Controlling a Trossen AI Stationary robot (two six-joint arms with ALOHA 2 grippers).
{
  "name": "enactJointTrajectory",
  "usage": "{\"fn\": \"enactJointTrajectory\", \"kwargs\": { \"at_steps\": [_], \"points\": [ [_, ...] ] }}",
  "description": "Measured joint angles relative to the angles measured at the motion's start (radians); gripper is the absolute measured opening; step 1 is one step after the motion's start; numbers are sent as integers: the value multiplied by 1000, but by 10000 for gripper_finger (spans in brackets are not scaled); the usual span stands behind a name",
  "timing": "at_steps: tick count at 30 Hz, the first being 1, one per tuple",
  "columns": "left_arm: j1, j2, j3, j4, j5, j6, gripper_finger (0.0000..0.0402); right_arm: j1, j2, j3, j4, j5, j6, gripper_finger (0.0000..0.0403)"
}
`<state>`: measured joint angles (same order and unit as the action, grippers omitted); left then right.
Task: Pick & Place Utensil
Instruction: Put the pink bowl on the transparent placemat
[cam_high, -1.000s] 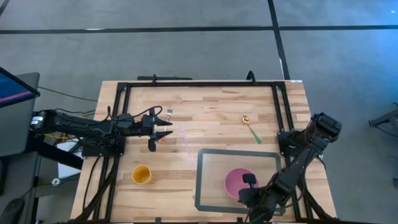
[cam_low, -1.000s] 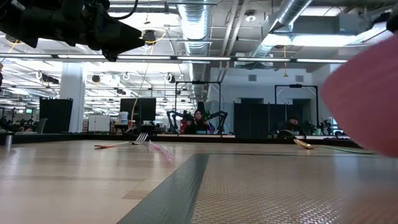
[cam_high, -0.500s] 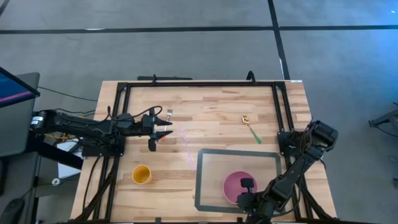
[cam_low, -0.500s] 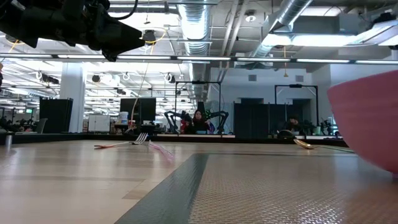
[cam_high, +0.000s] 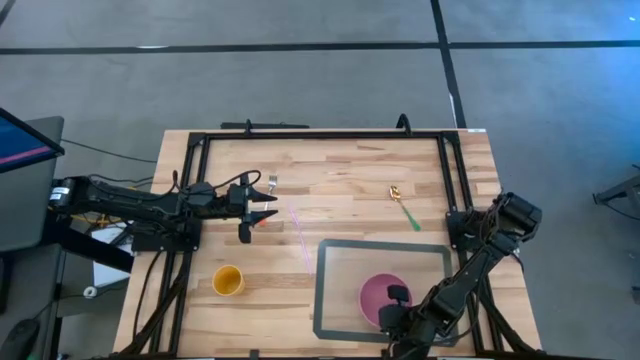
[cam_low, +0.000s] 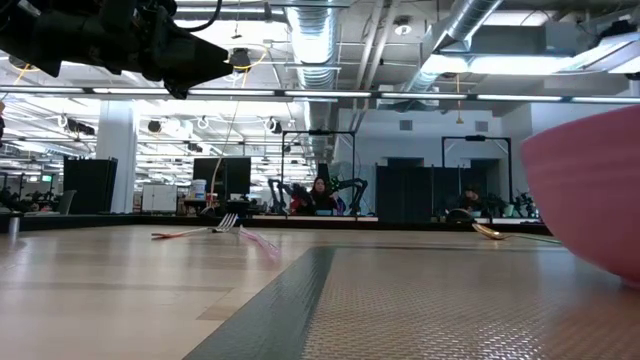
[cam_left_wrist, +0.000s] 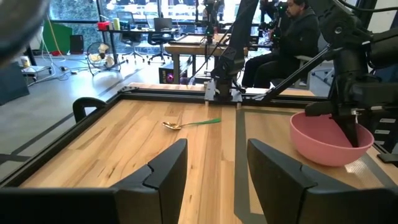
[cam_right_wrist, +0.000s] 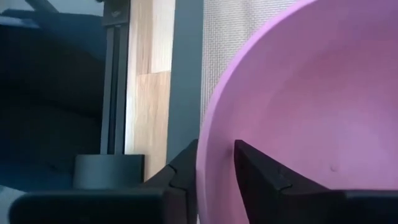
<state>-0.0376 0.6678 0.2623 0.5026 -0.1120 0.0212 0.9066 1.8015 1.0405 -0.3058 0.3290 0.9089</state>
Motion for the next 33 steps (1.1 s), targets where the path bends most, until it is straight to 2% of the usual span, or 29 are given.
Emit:
{"fn": "enactJointTrajectory", "kwargs": {
  "at_steps": [13, 19, 24, 27, 33],
  "points": [
    [0, 0, 0, 0, 0, 0, 168, -20, -2, 0, 0, -2, 35, 138],
    [0, 0, 0, 0, 0, 0, 168, -35, -4, 0, 1, -105, 35, 162],
    [0, 0, 0, 0, 0, 0, 168, -61, -4, 1, 0, -122, 35, 174],
    [0, 0, 0, 0, 0, 0, 168, -76, -4, 1, 0, -132, 35, 176],
    [0, 0, 0, 0, 0, 0, 168, -111, -4, 2, 0, -246, 35, 170]
  ]
}}
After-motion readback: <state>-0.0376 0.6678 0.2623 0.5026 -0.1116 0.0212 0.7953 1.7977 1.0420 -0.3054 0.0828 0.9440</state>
